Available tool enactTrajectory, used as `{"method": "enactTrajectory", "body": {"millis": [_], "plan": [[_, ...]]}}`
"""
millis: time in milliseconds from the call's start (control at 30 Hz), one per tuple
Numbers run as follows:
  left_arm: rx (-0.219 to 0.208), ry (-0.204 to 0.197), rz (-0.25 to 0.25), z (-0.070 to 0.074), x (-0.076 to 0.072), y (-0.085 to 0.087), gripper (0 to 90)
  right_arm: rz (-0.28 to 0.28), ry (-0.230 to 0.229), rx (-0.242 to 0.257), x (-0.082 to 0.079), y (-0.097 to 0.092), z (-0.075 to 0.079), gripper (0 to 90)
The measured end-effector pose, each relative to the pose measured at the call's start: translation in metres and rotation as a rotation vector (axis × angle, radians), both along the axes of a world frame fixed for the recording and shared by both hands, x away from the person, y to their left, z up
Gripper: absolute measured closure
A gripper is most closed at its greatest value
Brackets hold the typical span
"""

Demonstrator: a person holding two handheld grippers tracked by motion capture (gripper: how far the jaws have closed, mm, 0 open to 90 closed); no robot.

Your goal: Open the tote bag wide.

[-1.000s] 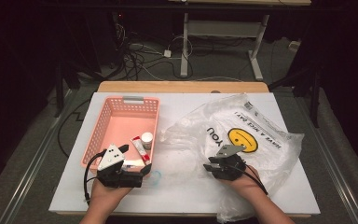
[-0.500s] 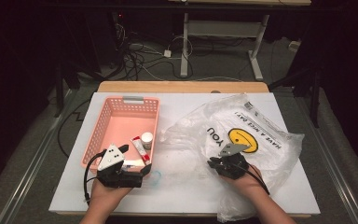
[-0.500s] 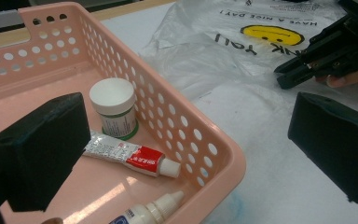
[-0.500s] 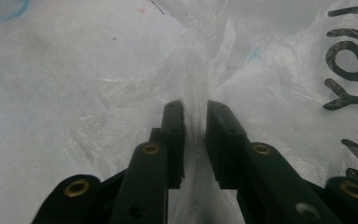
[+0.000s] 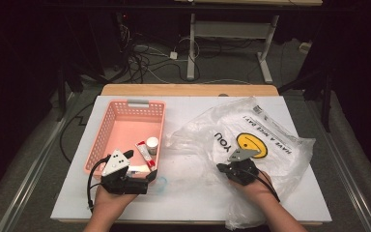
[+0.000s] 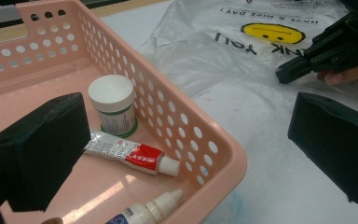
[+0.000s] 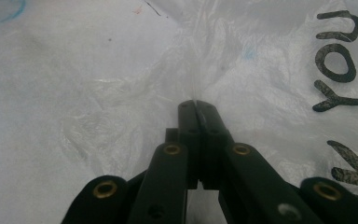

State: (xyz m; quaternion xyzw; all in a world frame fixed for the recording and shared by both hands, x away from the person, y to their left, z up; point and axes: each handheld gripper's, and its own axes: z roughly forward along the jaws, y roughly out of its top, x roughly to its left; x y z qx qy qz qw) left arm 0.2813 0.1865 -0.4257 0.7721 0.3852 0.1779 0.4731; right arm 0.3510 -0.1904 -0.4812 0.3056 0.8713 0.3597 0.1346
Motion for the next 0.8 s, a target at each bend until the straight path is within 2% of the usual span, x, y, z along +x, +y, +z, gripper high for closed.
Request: {"method": "enactTrajectory", "body": {"millis": [100, 400, 633, 800], "plan": [[-0.002, 0.002, 0.003, 0.000, 0.000, 0.001, 0.0, -0.001, -0.004, 0.012, 0.000, -0.001, 0.001, 90.0], [-0.007, 0.007, 0.007, -0.001, 0.001, 0.002, 0.0, -0.008, -0.050, 0.108, -0.004, -0.011, 0.015, 90.0], [-0.001, 0.001, 0.006, 0.000, 0.002, 0.003, 0.0, -0.004, -0.091, 0.141, -0.006, -0.015, 0.022, 90.0], [-0.006, 0.004, 0.004, -0.001, 0.003, 0.004, 0.0, -0.012, -0.101, 0.160, -0.007, -0.018, 0.024, 90.0]]}}
